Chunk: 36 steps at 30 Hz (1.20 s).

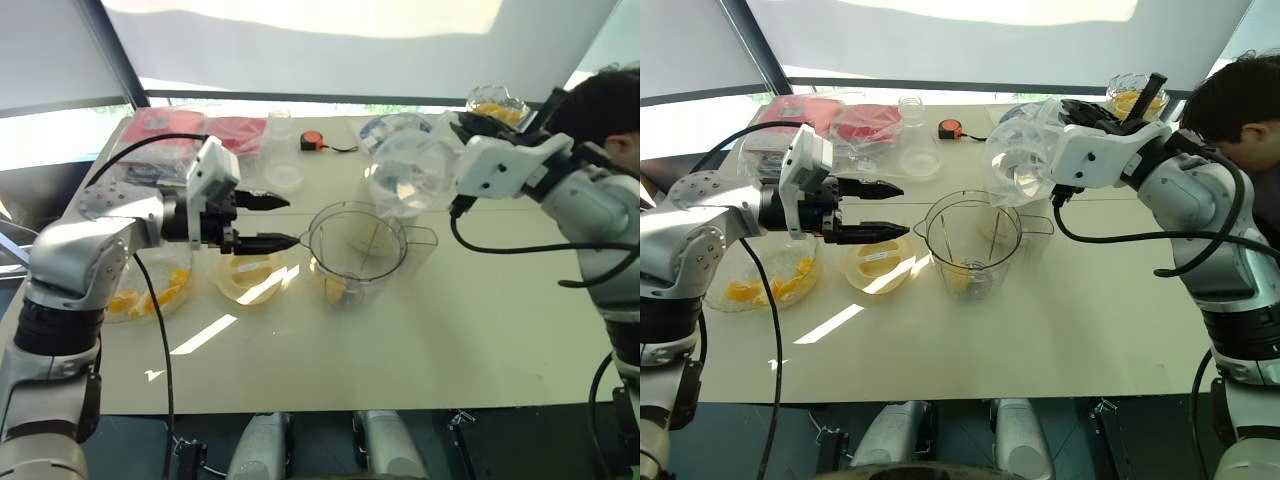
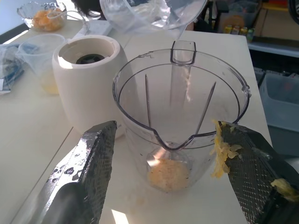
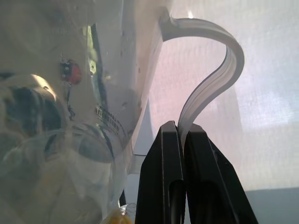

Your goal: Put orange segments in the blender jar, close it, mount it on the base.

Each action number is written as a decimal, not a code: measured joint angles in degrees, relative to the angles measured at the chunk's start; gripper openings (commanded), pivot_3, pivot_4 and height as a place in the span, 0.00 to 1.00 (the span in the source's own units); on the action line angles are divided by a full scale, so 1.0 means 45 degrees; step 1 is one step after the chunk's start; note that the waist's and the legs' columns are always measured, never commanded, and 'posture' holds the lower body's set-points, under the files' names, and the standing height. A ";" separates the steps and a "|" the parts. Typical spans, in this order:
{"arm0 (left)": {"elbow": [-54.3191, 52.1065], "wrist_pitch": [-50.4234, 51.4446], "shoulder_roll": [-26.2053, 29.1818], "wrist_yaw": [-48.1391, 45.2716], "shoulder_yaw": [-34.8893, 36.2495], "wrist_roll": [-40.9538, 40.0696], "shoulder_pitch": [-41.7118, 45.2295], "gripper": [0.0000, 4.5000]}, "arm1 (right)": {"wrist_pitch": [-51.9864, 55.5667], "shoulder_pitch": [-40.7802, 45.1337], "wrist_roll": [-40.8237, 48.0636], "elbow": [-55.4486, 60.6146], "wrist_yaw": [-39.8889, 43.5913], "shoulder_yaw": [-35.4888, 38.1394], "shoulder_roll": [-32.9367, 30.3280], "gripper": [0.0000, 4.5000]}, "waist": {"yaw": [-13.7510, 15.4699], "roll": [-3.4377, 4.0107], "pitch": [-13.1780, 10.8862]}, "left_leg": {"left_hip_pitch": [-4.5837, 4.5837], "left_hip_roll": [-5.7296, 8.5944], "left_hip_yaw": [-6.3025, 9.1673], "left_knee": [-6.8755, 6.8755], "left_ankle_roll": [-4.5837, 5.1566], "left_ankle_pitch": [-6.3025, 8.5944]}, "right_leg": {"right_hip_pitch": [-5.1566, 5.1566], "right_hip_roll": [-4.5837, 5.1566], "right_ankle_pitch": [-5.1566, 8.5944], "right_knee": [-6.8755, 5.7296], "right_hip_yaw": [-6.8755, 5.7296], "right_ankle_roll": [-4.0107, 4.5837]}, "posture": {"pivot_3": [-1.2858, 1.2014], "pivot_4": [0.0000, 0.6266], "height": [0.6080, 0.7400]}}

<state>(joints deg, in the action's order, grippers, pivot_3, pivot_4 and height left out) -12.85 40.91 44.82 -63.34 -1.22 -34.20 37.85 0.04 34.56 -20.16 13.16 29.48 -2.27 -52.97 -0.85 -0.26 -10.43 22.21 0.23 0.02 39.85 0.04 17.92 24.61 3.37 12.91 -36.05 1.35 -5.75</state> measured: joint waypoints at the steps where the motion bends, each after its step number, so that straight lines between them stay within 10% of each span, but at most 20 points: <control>1: 0.0000 -0.0011 0.0001 0.0001 0.0000 0.0009 0.0000 0.78 | -0.0136 0.0029 -0.0144 -0.0032 0.0000 -0.0001 0.0000 0.01 | 0.0002 0.0000 0.0000 | 0.0000 0.0000 0.0000 0.0000 0.0000 0.0000 | 0.0000 0.0000 0.0000 0.0000 0.0000 0.0000 | 0.52 0.24 1.00; 36: -0.0001 -0.0073 -0.0410 0.0109 -0.0024 0.0219 0.0184 0.78 | -0.3319 0.0972 -0.2412 -0.0962 -0.0947 -0.0128 0.0130 0.01 | -0.0006 -0.0001 -0.0002 | 0.0000 0.0002 -0.0001 0.0001 -0.0002 -0.0001 | 0.0000 0.0001 -0.0001 -0.0004 0.0001 0.0002 | 0.52 0.24 1.00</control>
<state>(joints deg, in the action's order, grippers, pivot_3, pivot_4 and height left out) -12.86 40.58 42.98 -62.85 -1.32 -33.21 38.68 -14.90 38.93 -31.01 8.83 25.22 -2.85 -52.39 -0.88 -0.27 -10.44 22.20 0.23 0.01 39.86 0.03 17.91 24.61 3.37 12.90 -36.07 1.35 -5.74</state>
